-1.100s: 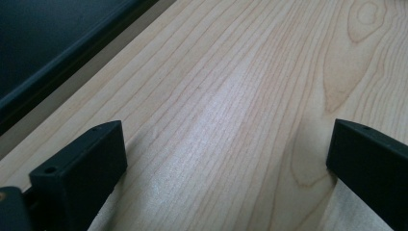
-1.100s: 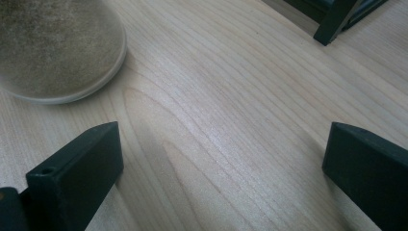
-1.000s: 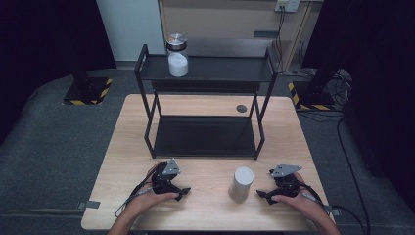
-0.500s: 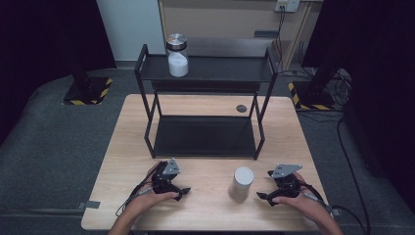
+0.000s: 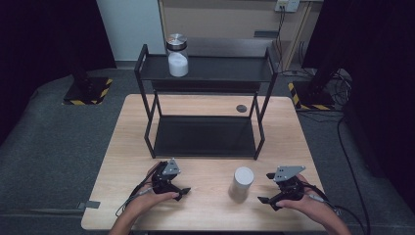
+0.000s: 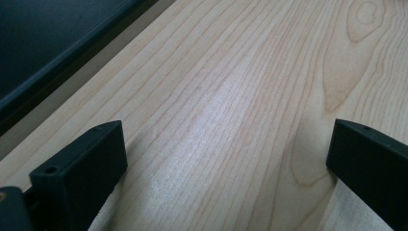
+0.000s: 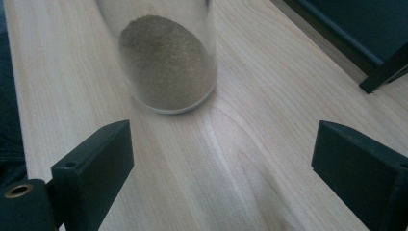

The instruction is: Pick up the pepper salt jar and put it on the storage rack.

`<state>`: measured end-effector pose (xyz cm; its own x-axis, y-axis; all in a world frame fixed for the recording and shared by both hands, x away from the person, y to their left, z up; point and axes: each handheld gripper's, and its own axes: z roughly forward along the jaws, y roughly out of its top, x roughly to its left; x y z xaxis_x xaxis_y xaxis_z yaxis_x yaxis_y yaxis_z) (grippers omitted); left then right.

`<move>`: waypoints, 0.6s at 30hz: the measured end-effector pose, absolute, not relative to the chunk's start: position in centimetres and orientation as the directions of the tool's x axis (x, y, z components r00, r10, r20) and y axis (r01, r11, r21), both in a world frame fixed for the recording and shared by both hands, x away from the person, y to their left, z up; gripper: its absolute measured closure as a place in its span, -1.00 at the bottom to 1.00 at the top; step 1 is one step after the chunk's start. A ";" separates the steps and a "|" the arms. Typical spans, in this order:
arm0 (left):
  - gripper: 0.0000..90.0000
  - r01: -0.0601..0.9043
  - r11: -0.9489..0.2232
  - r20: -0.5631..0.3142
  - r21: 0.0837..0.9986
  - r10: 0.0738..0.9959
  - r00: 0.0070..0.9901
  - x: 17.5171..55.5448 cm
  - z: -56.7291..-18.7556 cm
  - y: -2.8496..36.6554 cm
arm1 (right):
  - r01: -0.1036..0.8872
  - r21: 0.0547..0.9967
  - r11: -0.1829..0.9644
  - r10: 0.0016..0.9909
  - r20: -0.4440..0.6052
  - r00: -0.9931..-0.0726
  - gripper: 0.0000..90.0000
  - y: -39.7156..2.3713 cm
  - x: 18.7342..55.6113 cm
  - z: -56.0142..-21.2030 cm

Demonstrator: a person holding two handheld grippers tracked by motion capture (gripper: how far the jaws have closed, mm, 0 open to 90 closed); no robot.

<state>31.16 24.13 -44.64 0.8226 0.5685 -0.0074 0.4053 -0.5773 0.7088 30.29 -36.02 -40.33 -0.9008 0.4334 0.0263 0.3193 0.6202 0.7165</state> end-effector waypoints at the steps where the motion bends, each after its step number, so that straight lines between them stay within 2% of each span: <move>1: -1.00 0.405 -0.577 -0.008 0.709 0.569 0.823 31.2 -44.6 24.1 | 0.319 0.719 0.618 0.433 0.028 -0.901 -0.82 -36.1 30.2 -40.4; 7: -1.00 0.405 -0.577 -0.007 0.709 0.569 0.823 31.2 -44.6 24.1 | 0.320 0.741 0.591 0.431 0.045 -0.901 -0.81 -36.2 29.9 -40.8; 18: -1.00 0.406 -0.577 -0.007 0.709 0.569 0.822 31.1 -44.6 24.1 | 0.261 0.800 0.541 0.386 0.040 -0.921 -0.76 -34.7 29.7 -40.5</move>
